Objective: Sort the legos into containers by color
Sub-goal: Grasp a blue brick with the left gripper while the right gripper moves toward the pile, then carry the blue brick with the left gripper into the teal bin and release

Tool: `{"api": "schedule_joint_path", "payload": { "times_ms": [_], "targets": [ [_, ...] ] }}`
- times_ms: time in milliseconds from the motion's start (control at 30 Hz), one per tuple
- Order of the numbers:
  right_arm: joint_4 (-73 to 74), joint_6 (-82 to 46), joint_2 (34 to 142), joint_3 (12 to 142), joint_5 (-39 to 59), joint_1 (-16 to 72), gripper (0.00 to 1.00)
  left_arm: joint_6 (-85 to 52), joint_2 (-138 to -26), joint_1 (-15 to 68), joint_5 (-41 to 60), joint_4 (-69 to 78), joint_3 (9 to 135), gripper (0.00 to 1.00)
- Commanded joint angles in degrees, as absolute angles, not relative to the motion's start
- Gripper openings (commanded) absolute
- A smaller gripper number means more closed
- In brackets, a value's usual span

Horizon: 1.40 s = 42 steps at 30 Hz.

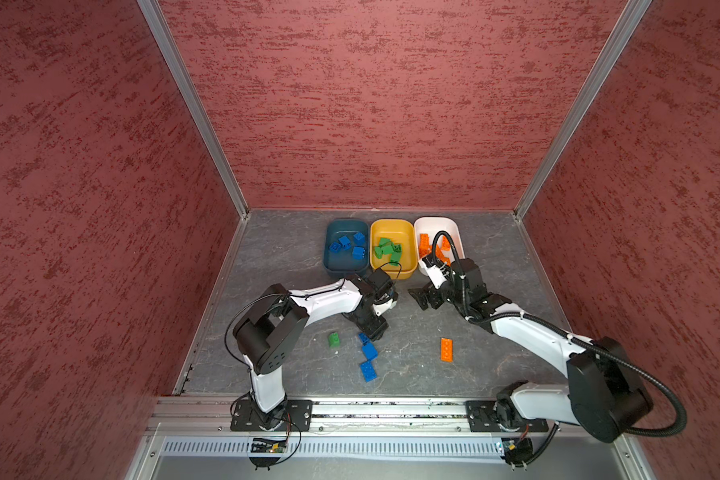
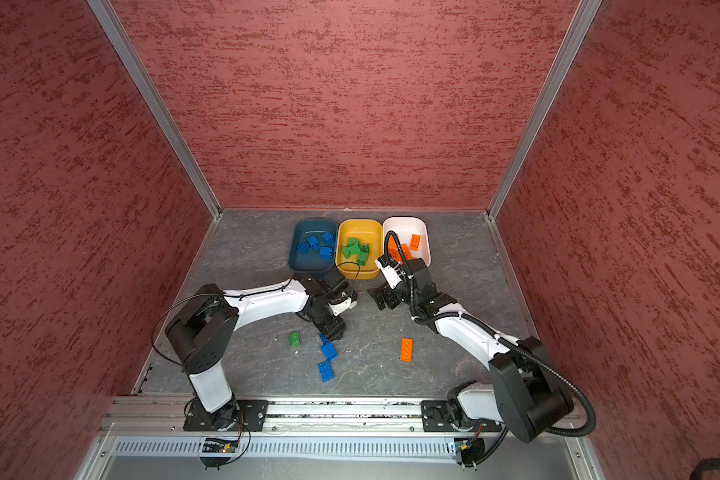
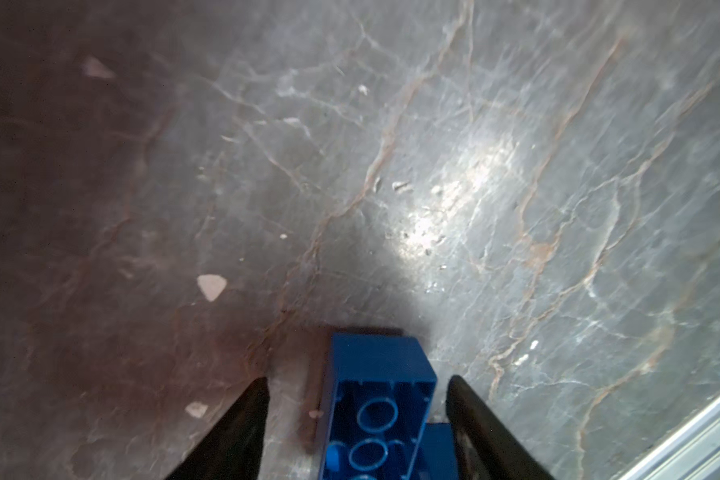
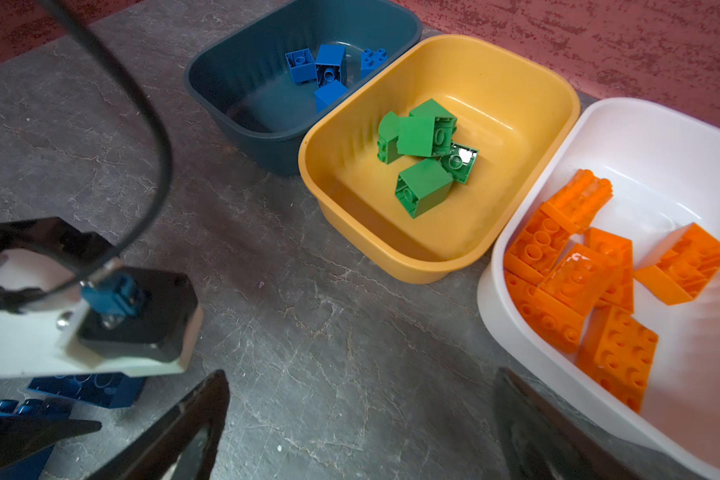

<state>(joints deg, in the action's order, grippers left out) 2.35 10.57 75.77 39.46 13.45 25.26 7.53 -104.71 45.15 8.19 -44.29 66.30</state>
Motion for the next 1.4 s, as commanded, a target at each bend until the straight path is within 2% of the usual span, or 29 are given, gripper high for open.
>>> {"api": "schedule_joint_path", "payload": {
  "times_ms": [0, 200, 267, 567, 700, 867, 1100, 1233, 1267, 1367],
  "targets": [
    [4.4, 12.0, 75.4, 39.5, 12.1, 25.2, 0.99, 8.1, -106.6, 45.6, 6.5, -44.3, 66.8, 0.57],
    [3.9, 11.9, 75.4, 39.4, 10.6, 25.2, 0.99, 6.2, -104.9, 44.5, 1.6, -40.4, 64.7, 0.36],
    [4.6, 11.7, 75.3, 39.2, 10.6, 25.2, 0.99, 5.3, -103.7, 43.4, 0.4, -38.2, 63.8, 0.33],
    [9.1, 6.2, 74.9, 38.1, 6.5, 25.2, 0.99, -0.2, -96.2, 35.6, -0.5, -29.9, 62.6, 0.31],
    [10.0, 0.0, 74.6, 38.0, -1.6, 25.2, 0.99, -3.2, -94.3, 31.5, -2.4, -26.2, 64.2, 0.31],
    [10.5, -4.4, 75.1, 38.5, -11.2, 25.1, 0.99, -8.1, -97.7, 26.6, -5.6, -23.6, 70.8, 0.31],
    [10.0, -4.5, 74.0, 38.2, -11.4, 25.1, 0.99, -14.1, -108.3, 23.1, -11.3, -28.2, 85.9, 0.32],
    [10.7, -4.4, 71.8, 36.2, -12.1, 25.1, 0.99, -15.7, -112.9, 22.6, -12.6, -31.4, 92.1, 0.34],
    [10.9, -4.2, 71.5, 35.7, -12.1, 25.1, 0.99, -16.0, -113.8, 22.6, -12.9, -32.6, 93.7, 0.39],
    [11.9, -3.2, 70.1, 34.3, -11.6, 25.1, 0.99, -14.7, -114.8, 23.2, -13.4, -35.4, 96.9, 0.65]
  ]
}}
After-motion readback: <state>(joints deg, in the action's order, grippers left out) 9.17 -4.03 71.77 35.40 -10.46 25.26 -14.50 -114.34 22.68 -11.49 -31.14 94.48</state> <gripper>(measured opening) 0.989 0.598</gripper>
